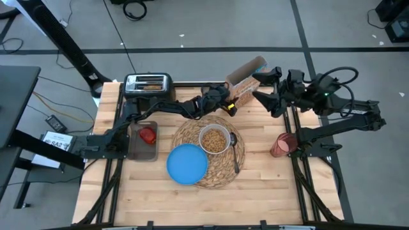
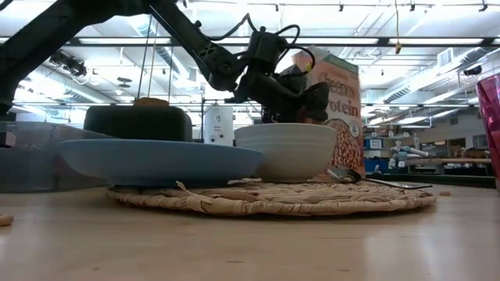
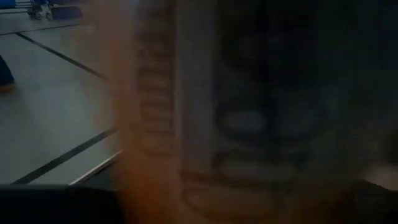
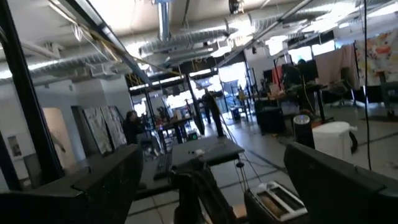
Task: Arrange a breakfast setting
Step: Pour the cereal from the yellow cereal box into the white bowl
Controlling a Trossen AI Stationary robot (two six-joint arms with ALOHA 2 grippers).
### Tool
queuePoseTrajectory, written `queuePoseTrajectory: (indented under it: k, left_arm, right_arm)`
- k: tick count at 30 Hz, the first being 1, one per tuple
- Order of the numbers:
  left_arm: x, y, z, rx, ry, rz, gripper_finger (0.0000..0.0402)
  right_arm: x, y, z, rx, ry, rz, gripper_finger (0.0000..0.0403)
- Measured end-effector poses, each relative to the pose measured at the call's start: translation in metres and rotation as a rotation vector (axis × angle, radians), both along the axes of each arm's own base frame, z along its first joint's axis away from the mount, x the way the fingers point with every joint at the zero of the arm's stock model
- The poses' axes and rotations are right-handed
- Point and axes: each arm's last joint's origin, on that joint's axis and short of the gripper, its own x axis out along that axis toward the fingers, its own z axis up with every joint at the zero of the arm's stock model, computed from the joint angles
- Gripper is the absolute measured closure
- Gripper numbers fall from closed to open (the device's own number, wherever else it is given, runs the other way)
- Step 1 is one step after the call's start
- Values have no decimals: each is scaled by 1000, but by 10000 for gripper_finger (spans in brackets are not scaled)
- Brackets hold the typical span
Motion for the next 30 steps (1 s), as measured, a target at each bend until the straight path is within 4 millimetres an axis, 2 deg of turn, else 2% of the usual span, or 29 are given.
queuePoseTrajectory:
  k: [6, 10, 16, 23, 30]
  left_arm:
    - [-2, -2, 1, -20, 49, -4, 114]
    - [-9, -4, 20, -28, 74, -4, 113]
    - [-21, -9, 37, -104, 149, -36, 113]
    - [-39, -17, 53, -180, 279, -64, 113]
    - [-44, -16, 65, -150, 280, -66, 113]
  right_arm:
    - [0, 0, -5, 28, 54, 6, 12]
    - [-2, 0, -8, 30, 91, 5, 12]
    - [-5, 0, -12, 35, 141, 3, 12]
    - [-8, 0, -12, 44, 144, 4, 12]
    - [-8, 0, -14, 52, 162, 6, 12]
